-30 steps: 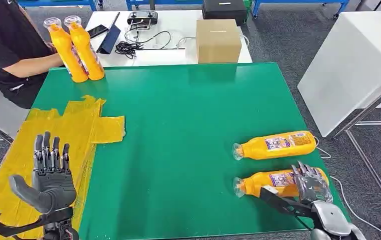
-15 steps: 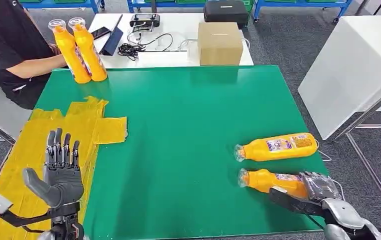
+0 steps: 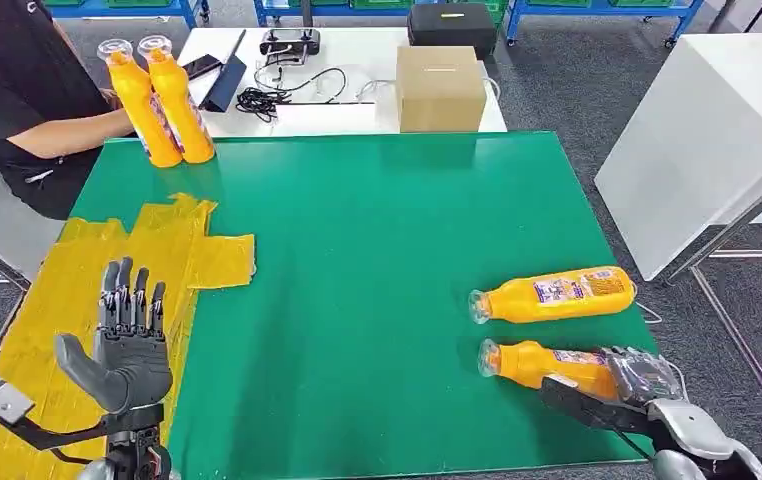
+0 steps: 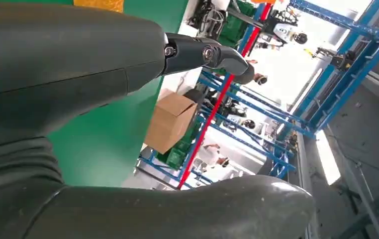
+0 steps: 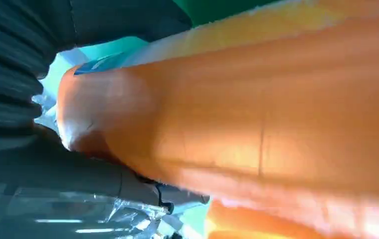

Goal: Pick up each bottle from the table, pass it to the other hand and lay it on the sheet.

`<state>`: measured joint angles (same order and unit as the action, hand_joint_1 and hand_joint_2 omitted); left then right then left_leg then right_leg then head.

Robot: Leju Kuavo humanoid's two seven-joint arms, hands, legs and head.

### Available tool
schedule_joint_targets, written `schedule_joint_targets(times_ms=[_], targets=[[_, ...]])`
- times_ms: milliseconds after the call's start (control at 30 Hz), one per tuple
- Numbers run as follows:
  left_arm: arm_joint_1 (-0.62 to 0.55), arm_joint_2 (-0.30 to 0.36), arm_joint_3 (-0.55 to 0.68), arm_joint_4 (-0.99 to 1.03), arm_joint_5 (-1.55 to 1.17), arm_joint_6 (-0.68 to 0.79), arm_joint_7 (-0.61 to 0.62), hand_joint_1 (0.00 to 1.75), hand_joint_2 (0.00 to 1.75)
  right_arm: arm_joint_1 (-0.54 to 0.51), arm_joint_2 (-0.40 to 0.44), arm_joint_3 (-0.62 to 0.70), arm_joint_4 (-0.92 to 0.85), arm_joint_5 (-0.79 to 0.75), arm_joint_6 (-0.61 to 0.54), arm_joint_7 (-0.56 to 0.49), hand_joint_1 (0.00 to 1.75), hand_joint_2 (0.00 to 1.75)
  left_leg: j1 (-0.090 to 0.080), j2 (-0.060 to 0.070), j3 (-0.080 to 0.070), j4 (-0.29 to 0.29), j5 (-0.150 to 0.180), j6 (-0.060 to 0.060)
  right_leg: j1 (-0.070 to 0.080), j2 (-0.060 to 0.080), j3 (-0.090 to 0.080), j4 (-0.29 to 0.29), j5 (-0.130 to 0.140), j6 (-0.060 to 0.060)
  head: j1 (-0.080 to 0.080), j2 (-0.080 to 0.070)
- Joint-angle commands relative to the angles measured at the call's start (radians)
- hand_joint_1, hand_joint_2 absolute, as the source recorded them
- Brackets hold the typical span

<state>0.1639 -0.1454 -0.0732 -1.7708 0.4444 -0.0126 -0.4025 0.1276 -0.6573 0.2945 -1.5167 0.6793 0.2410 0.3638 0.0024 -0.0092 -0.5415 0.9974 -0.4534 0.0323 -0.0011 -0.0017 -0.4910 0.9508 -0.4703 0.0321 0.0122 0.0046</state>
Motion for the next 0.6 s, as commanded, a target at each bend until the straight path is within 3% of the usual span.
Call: schedule_joint_targets(times_ms=[33, 67, 133, 233, 400, 600], targets=[[0.001, 0.032, -0.005, 0.061, -0.008, 0.016, -0.015, 0.0, 0.0, -0.006, 0.187, -0.037, -0.119, -0.338, -0.114, -0.314, 1.75, 1.75, 0.001, 0.004, 0.0, -0.002, 0.001, -0.002, 0.001, 0.003, -0.001, -0.002, 0.002, -0.001, 0.0, 0.0], [0.007, 0.031, -0.005, 0.062, -0.005, 0.016, -0.021, 0.0, 1.75, 0.0, 0.201, -0.043, -0.174, -0.404, -0.12, -0.348, 1.75, 1.75, 0.001, 0.005, -0.002, -0.003, 0.001, -0.002, 0.001, 0.004, -0.002, -0.002, 0.003, -0.001, 0.0, 0.0], [0.016, 0.033, -0.012, 0.062, -0.001, 0.01, -0.031, 0.0, 1.75, 0.004, 0.234, -0.037, -0.273, -0.479, -0.129, -0.407, 1.75, 1.75, 0.002, 0.013, -0.002, -0.003, 0.0, -0.004, 0.002, 0.009, 0.003, -0.001, 0.004, -0.001, 0.0, 0.0], [0.025, 0.037, -0.026, 0.058, 0.004, -0.002, -0.045, 0.0, 1.75, -0.021, 0.242, -0.014, -0.332, -0.516, -0.125, -0.445, 1.75, 1.75, 0.0, 0.009, -0.004, -0.002, 0.001, -0.003, 0.0, 0.007, 0.001, 0.002, 0.004, -0.002, -0.002, 0.0], [0.009, 0.043, -0.057, 0.059, 0.008, -0.028, -0.047, 0.0, 1.75, -0.15, 0.269, 0.008, -0.235, -0.536, -0.12, -0.441, 1.75, 1.75, 0.002, 0.009, -0.009, -0.001, 0.002, -0.003, 0.001, 0.008, -0.002, 0.002, 0.005, -0.001, -0.001, 0.0], [0.006, 0.046, -0.058, 0.062, 0.009, -0.031, -0.047, 0.0, 1.75, -0.157, 0.274, 0.007, -0.218, -0.555, -0.119, -0.448, 1.75, 1.75, 0.0, 0.005, -0.01, -0.001, 0.003, -0.002, 0.0, 0.004, -0.003, 0.003, 0.005, -0.001, 0.0, 0.0]])
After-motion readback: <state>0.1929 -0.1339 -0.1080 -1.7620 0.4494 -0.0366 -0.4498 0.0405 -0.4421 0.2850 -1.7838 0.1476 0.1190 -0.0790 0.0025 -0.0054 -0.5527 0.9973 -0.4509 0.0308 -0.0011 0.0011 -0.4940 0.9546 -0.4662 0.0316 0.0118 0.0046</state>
